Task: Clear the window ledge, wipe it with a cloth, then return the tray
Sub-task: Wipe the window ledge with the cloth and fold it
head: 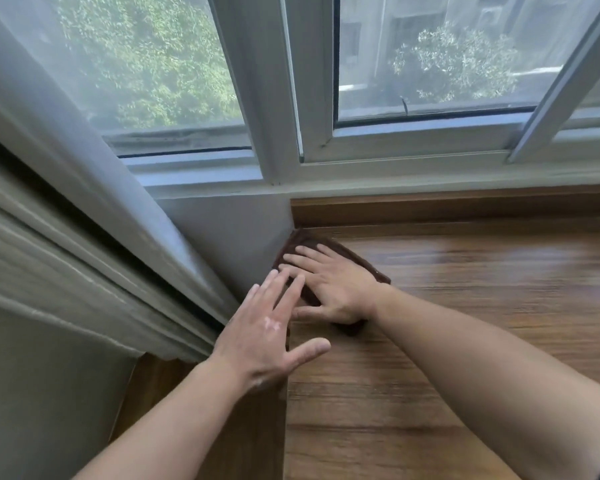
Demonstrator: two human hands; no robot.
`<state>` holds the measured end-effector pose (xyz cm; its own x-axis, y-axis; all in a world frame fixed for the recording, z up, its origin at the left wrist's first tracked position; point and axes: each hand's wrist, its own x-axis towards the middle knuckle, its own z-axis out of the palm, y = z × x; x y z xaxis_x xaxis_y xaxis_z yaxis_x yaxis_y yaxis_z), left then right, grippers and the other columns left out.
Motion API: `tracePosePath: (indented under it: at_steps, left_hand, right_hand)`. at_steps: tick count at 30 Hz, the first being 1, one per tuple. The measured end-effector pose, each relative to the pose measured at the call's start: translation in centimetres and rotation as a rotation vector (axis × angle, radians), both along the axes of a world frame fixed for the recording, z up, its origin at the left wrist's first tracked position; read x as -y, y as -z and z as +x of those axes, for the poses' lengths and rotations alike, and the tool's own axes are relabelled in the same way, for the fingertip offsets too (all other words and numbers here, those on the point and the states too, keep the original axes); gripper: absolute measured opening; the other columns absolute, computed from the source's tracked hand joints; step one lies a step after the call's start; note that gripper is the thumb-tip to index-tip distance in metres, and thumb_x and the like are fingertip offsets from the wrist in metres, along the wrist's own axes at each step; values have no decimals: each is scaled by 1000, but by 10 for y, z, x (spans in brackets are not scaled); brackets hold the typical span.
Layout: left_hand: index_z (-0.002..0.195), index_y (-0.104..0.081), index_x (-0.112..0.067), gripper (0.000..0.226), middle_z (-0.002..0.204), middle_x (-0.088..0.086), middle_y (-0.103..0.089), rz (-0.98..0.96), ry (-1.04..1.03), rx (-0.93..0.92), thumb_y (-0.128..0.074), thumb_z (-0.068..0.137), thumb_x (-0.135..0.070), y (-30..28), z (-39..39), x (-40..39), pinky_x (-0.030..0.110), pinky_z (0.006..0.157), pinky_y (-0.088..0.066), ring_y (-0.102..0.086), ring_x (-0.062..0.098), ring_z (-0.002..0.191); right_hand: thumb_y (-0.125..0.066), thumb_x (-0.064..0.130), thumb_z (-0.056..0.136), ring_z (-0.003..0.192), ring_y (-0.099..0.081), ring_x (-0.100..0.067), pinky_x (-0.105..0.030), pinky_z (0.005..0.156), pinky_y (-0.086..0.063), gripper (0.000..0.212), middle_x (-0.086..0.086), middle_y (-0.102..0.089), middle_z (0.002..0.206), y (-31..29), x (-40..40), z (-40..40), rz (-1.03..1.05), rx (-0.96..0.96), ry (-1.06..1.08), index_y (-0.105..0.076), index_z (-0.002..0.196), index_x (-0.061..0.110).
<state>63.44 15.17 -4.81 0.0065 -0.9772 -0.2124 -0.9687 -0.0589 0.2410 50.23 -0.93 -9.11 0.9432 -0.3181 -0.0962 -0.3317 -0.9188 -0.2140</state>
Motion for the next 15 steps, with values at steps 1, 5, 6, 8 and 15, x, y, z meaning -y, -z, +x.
tracePosePath:
  at_steps: [1, 5, 6, 8, 15]
  left_hand:
    - [162, 3, -27, 116, 171, -3, 6, -3, 6, -10, -2, 70, -98, 0, 0, 2, 40, 128, -3, 11, 13, 156]
    - [163, -2, -27, 110, 171, -1, 0, -1, 26, -47, 4, 74, -92, 3, 2, 5, 38, 128, -2, 7, 13, 156]
    - [163, -3, -27, 106, 171, 0, -2, -1, 35, -45, 0, 78, -90, 4, 1, 6, 39, 128, -3, 6, 14, 156]
    - [162, -5, -26, 95, 171, 2, -5, -4, 57, -24, -8, 84, -81, 6, -2, 5, 40, 127, -6, 3, 18, 157]
    - [162, -15, -25, 92, 170, 5, -9, 36, 120, 13, -5, 86, -78, 19, -26, -17, 44, 127, -10, 0, 20, 157]
  right_hand:
    - [-26, 81, 88, 155, -6, -22, -47, 125, -6, 95, -3, -16, 168, 0, -9, -6, 5, 7, -19, -18, 161, 20]
    - [-29, 80, 90, 155, -6, -22, -49, 125, -9, 93, -5, -16, 168, -1, -51, -30, 9, 77, -77, -19, 161, 20]
    - [-32, 81, 90, 156, -3, -21, -48, 125, -7, 94, -3, -13, 169, -1, -62, -35, 23, 80, -78, -16, 161, 22]
    - [-34, 84, 88, 156, 2, -20, -48, 126, -3, 97, -1, -8, 169, -2, -84, -45, 49, 45, -85, -11, 162, 25]
    - [-33, 83, 89, 150, -22, -28, -48, 123, -12, 95, -12, -38, 158, -5, -162, -76, -3, 52, -90, -30, 156, 16]
